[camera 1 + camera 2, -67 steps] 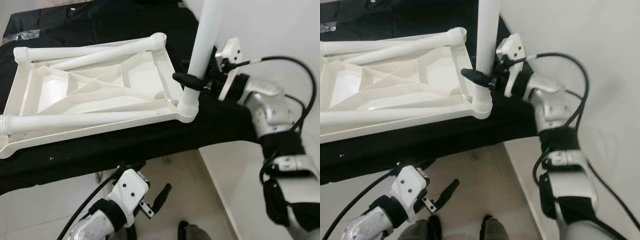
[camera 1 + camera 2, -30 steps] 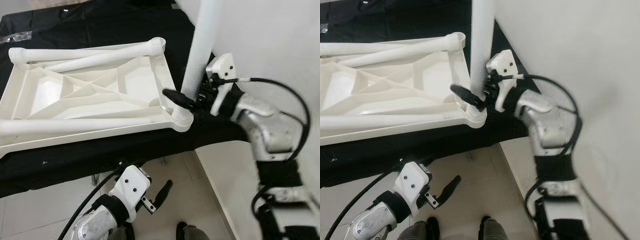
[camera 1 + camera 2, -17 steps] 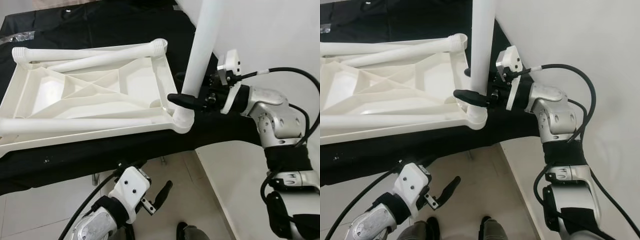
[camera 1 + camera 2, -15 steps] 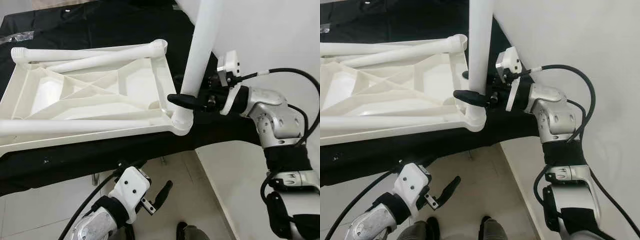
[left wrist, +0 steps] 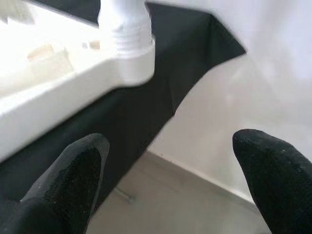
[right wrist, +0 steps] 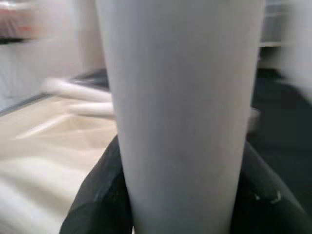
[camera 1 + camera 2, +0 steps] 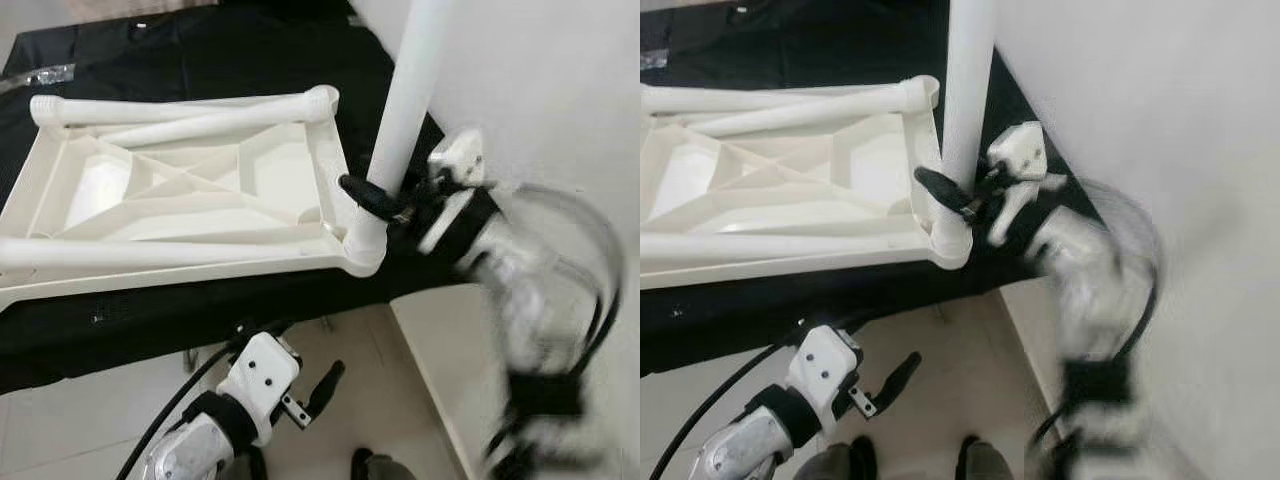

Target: Building children table

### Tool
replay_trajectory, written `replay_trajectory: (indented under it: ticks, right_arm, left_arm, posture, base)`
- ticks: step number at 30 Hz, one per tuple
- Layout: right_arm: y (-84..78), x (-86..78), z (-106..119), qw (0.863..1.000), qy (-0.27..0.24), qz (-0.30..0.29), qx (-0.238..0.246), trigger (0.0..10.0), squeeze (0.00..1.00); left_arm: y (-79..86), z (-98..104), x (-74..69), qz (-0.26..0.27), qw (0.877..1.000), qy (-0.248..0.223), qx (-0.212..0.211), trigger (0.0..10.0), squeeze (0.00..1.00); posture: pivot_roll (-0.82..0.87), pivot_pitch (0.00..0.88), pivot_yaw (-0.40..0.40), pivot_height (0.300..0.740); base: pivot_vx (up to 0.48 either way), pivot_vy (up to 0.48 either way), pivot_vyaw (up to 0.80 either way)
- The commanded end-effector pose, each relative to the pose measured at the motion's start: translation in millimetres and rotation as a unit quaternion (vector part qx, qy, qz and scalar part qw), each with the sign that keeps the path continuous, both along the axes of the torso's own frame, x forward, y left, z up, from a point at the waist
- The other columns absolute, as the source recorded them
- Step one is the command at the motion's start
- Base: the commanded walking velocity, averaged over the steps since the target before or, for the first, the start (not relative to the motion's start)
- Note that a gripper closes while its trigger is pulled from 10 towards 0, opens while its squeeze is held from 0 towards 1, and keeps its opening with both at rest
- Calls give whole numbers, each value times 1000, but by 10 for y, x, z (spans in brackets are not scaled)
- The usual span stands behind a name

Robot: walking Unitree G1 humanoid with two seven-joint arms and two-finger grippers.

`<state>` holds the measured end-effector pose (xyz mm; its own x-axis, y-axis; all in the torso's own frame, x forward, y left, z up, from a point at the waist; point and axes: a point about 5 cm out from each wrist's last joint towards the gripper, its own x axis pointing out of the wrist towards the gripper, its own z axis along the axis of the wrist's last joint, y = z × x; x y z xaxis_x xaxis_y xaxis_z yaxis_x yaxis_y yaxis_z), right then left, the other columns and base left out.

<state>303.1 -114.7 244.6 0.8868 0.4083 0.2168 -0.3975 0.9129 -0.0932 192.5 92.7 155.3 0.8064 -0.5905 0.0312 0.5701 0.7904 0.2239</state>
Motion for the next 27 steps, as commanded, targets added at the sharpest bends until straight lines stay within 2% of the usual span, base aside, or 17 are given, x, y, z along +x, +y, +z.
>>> replay_trajectory:
  ticks: [1, 3, 4, 8, 9, 10, 11, 13, 14, 19, 21, 22, 23, 24, 25, 26, 27]
  right_arm:
    - [-148, -20, -442, 985, 110, -125, -35, 0, 0]
    - [-148, -20, -442, 985, 110, -125, -35, 0, 0]
    - [-22, -22, -419, 989, 103, -103, -29, 0, 0]
    - [128, 38, -341, 992, 94, -78, -15, 0, 0]
    - [212, 93, -279, 995, 85, -45, -16, 118, 0]
    - [239, 136, -228, 996, 78, -32, -13, 10000, 0]
    - [239, 136, -228, 996, 78, -32, -13, 10000, 0]
    - [276, 173, -138, 998, 58, 15, 7, 10000, 0]
    - [270, 160, -103, 998, 58, 19, 23, 10000, 1000]
    - [232, 171, 48, 995, 45, 68, 50, 10000, 1000]
    - [194, 196, 84, 995, 35, 88, 40, 10000, 1000]
    - [161, 217, 108, 992, 30, 118, 26, 10000, 949]
    - [124, 232, 150, 987, 20, 160, 8, 10000, 0]
    - [124, 232, 150, 987, 20, 160, 8, 10000, 0]
    - [95, 232, 195, 979, 11, 202, -6, 10000, 0]
    - [95, 232, 195, 979, 11, 202, -6, 10000, 0]
    - [68, 232, 244, 969, 1, 247, -29, 10000, 0]
  left_arm:
    - [15, -64, -17, 1, 1000, 15, 6, 10000, 0]
    - [15, -64, -17, 1, 1000, 15, 6, 10000, 0]
    - [14, -65, -12, 1, 1000, 15, 5, 10000, 0]
    - [15, -66, -3, 2, 1000, 14, 5, 10000, 0]
    - [17, -68, 1, 3, 1000, 13, 5, 10000, 0]
    - [17, -68, 3, 3, 1000, 12, 6, 10000, 0]
    - [17, -68, 3, 3, 1000, 12, 6, 10000, 0]
    - [17, -66, 6, 4, 1000, 11, 5, 10000, 0]
    - [15, -66, 6, 5, 1000, 11, 5, 10000, 0]
    - [10, -56, 2, 5, 1000, 10, 4, 10000, 0]
    - [8, -53, -2, 6, 1000, 9, 3, 10000, 0]
    - [6, -50, -6, 6, 1000, 9, 3, 10000, 0]
    - [4, -46, -12, 6, 1000, 8, 3, 10000, 0]
    - [4, -46, -12, 6, 1000, 8, 3, 10000, 0]
    - [4, -42, -17, 7, 1000, 8, 3, 10000, 0]
    - [4, -42, -17, 7, 1000, 8, 3, 10000, 0]
    - [3, -39, -21, 7, 1000, 8, 3, 10000, 0]
  posture:
    - [10, 282, -34, 740]
    - [10, 282, -34, 740]
    - [3, 281, -33, 740]
    - [6, 277, -38, 740]
    - [4, 273, -39, 740]
    - [4, 272, -42, 740]
    - [4, 272, -42, 740]
    - [5, 272, -43, 740]
    - [2, 274, -45, 740]
    - [8, 277, -48, 740]
    - [12, 279, -50, 740]
    - [15, 281, -52, 740]
    - [18, 284, -52, 740]
    - [18, 284, -52, 740]
    - [19, 286, -53, 740]
    - [19, 286, -53, 740]
    - [22, 287, -52, 740]
  base:
    - [0, 0, 0]
    - [0, 0, 0]
    - [0, 0, 0]
    - [0, 0, 0]
    - [0, 0, 0]
    - [0, 0, 0]
    - [0, 0, 0]
    - [0, 0, 0]
    - [0, 0, 0]
    - [0, 0, 0]
    - [0, 0, 0]
    - [0, 0, 0]
    - [0, 0, 0]
    - [0, 0, 0]
    - [0, 0, 0]
    - [0, 0, 0]
    - [0, 0, 0]
